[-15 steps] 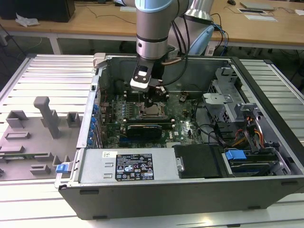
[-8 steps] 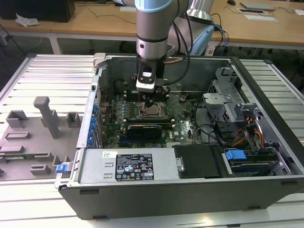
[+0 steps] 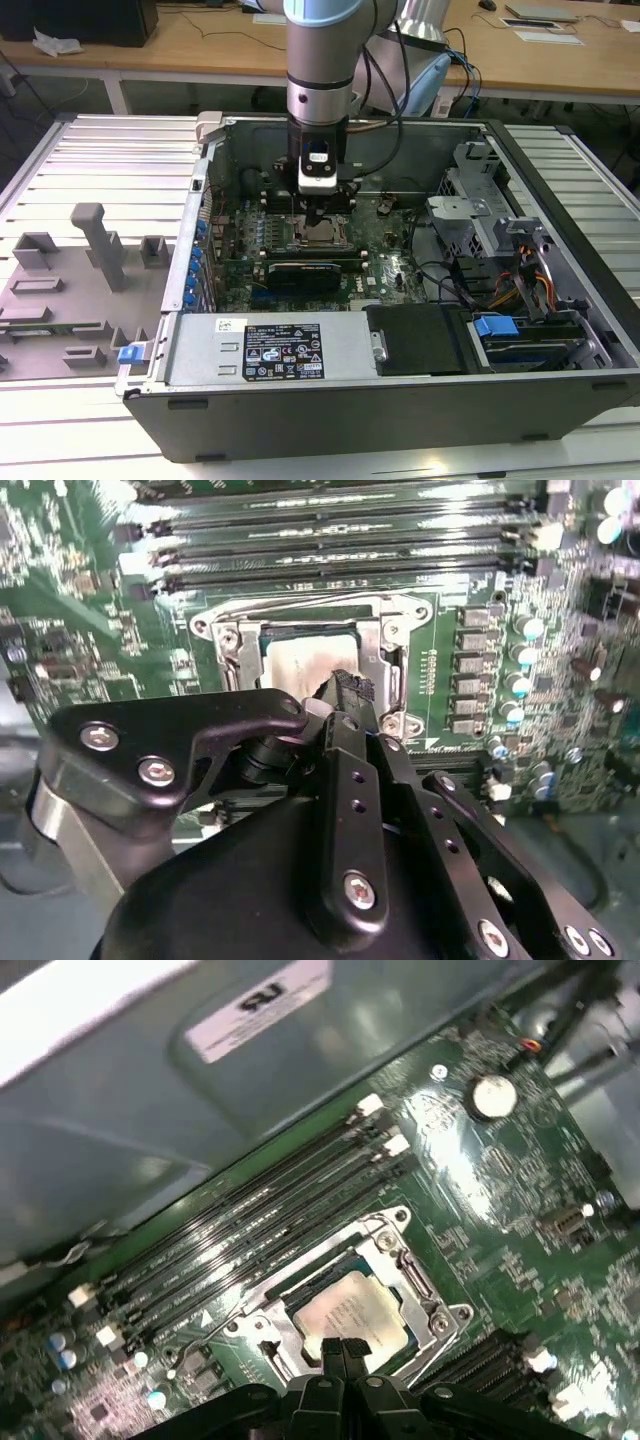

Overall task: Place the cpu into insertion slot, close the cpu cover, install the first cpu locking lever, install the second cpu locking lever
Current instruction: 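Close the cpu cover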

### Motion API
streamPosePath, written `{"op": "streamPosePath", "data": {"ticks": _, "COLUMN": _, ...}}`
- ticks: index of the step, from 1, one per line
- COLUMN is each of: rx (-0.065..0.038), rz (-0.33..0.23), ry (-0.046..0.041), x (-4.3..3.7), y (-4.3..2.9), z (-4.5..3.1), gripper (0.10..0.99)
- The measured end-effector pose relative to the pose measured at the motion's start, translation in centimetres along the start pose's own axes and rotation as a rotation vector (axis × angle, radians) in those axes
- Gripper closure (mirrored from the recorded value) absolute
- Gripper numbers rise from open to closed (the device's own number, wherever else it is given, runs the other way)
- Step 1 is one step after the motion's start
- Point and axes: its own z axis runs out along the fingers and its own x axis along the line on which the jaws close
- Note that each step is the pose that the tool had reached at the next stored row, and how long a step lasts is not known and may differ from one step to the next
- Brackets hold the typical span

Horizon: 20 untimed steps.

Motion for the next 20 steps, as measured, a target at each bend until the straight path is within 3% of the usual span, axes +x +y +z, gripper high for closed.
{"op": "streamPosePath", "data": {"ticks": 3, "rx": -0.004, "rz": -0.104, "ry": -0.0002, "x": 0.00, "y": 0.00, "z": 0.05, "gripper": 0.980}}
{"op": "streamPosePath", "data": {"ticks": 11, "rx": -0.009, "rz": -0.270, "ry": -0.0004, "x": 0.01, "y": 0.00, "z": 0.31, "gripper": 0.980}}
{"op": "streamPosePath", "data": {"ticks": 18, "rx": -0.016, "rz": -0.473, "ry": -0.0006, "x": 0.03, "y": -0.03, "z": 0.43, "gripper": 0.980}}
{"op": "streamPosePath", "data": {"ticks": 20, "rx": -0.017, "rz": -0.489, "ry": -0.0006, "x": 0.12, "y": -0.18, "z": 0.44, "gripper": 0.980}}
